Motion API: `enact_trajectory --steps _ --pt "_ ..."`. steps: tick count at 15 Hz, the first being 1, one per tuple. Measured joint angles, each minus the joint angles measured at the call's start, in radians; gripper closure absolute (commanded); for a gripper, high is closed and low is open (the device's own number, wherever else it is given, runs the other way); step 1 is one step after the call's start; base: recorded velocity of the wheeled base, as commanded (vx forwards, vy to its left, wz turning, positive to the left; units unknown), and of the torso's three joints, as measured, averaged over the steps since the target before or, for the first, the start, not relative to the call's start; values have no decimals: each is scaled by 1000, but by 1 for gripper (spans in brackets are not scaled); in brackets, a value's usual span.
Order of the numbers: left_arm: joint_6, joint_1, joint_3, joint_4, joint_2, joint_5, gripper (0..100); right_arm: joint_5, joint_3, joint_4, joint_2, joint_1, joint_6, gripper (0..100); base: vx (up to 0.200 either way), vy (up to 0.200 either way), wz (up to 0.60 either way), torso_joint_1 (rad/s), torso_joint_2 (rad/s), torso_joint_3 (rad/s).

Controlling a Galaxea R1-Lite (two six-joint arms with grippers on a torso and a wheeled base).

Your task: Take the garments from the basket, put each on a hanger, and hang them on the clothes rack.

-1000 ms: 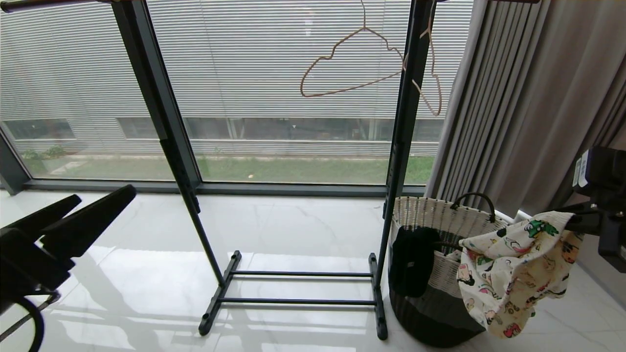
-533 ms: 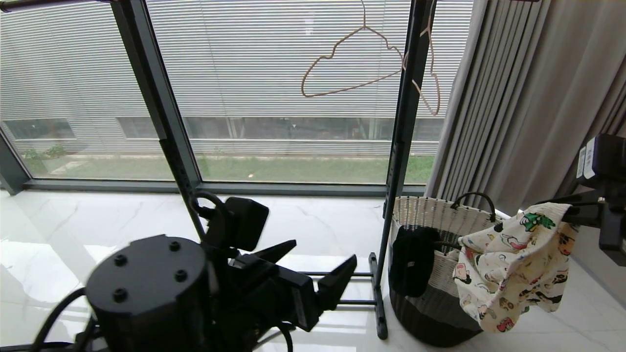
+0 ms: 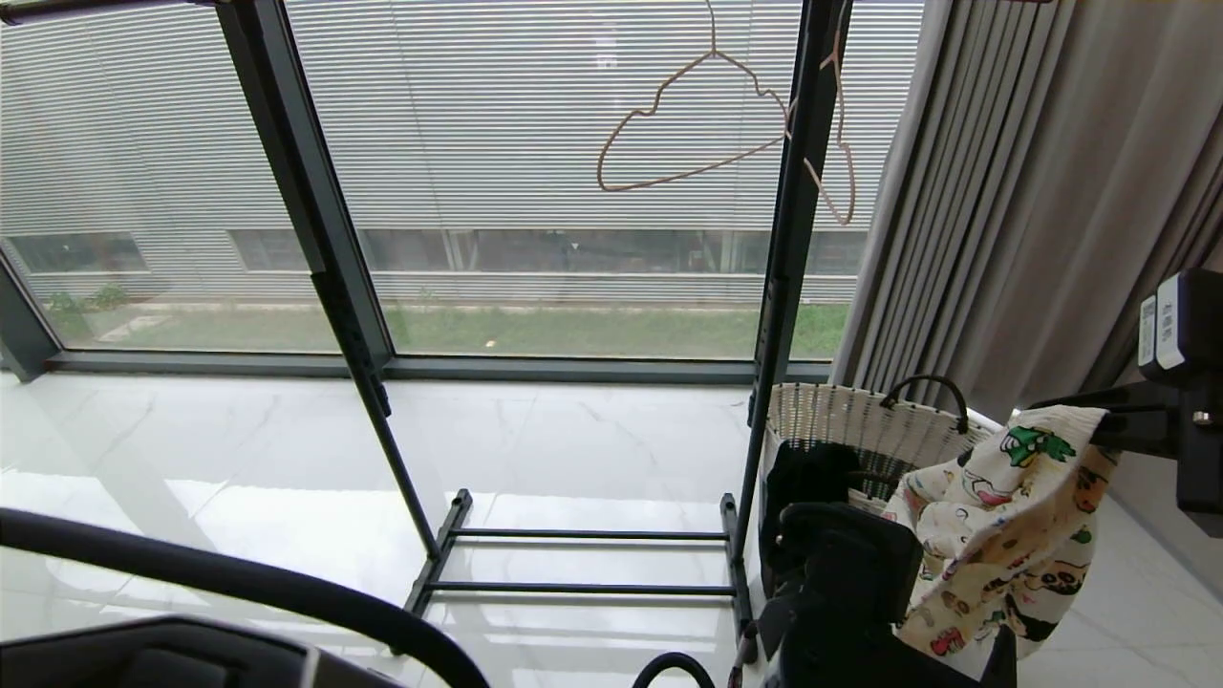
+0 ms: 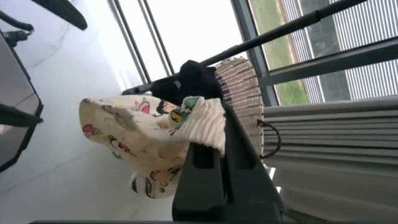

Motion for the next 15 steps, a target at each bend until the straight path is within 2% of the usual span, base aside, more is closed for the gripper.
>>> enact_trajectory --steps 3,7,12,15 --pt "0 33 -71 1 104 4 0 1 1 0 -1 15 0 100 0 0 0 0 0 0" --pt "-6 79 -62 -11 143 24 0 1 1 -1 1 16 1 100 0 0 0 0 0 0" --pt "1 46 98 -265 133 8 0 5 1 -1 10 24 1 100 0 0 0 0 0 0" --pt "2 31 145 -298 130 7 0 6 1 -1 14 34 1 100 0 0 0 0 0 0"
